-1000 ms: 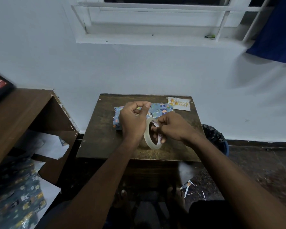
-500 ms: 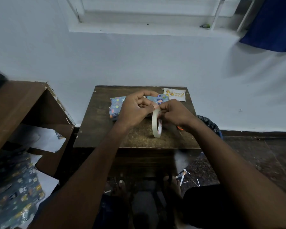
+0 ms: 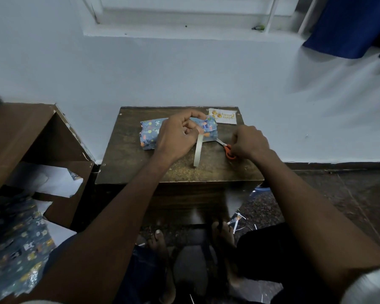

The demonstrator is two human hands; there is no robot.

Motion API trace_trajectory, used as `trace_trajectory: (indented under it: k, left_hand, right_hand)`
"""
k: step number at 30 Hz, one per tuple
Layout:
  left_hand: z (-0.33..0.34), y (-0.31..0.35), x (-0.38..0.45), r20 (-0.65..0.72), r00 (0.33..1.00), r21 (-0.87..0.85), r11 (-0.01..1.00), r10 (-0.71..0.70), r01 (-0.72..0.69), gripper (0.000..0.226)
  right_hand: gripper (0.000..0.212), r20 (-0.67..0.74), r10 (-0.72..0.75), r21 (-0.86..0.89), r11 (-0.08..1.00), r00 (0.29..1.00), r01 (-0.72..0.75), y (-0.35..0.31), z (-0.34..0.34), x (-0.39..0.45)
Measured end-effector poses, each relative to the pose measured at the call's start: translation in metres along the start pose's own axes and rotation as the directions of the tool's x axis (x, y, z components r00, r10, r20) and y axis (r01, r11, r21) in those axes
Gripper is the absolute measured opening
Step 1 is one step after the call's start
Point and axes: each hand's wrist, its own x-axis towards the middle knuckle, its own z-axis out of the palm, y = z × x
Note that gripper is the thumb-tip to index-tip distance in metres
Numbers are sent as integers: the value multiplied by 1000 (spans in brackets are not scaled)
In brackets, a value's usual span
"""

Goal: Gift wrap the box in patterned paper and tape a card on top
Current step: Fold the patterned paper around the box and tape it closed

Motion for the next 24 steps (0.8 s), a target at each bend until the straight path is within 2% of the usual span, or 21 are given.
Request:
trace_trajectory:
  k: [3, 8, 12, 14, 17, 19, 22, 24]
  left_hand:
    - [0, 4, 0, 27, 999, 16, 1000, -21, 21, 40]
    - [-3, 8, -2, 40, 998, 23, 999, -40, 39, 48]
    - [-5, 8, -2, 44, 998, 18, 999, -47, 47, 51]
    - [-5, 7, -2, 52, 997, 13, 999, -53, 53, 52]
    - [-4, 7, -1, 63, 996, 0, 998, -63, 64, 53]
    - [-4, 9, 1, 72, 995, -5, 997, -73, 73, 53]
    - [-5, 8, 4, 77, 994, -24, 996, -81, 83, 53]
    - [-5, 7, 5, 76, 993, -22, 996, -86, 88, 54]
  right_hand:
    - [20, 26, 4, -31, 1000, 1000, -3, -6, 4, 0]
    - [27, 65, -5, -67, 998, 998, 9, -7, 11, 3]
    - [21, 74, -34, -96, 995, 997, 41, 3, 1, 9]
    - [30, 60, -31, -50, 998, 998, 34, 15, -9, 16]
    - [26, 85, -3, 84, 996, 996, -5, 36, -23, 24]
    - [19, 138, -15, 238, 971, 990, -18, 46, -31, 27]
    - [22, 204, -121, 607, 794, 971, -28, 49, -46, 19]
    - [29, 168, -248, 711, 701, 954, 58, 47, -51, 15]
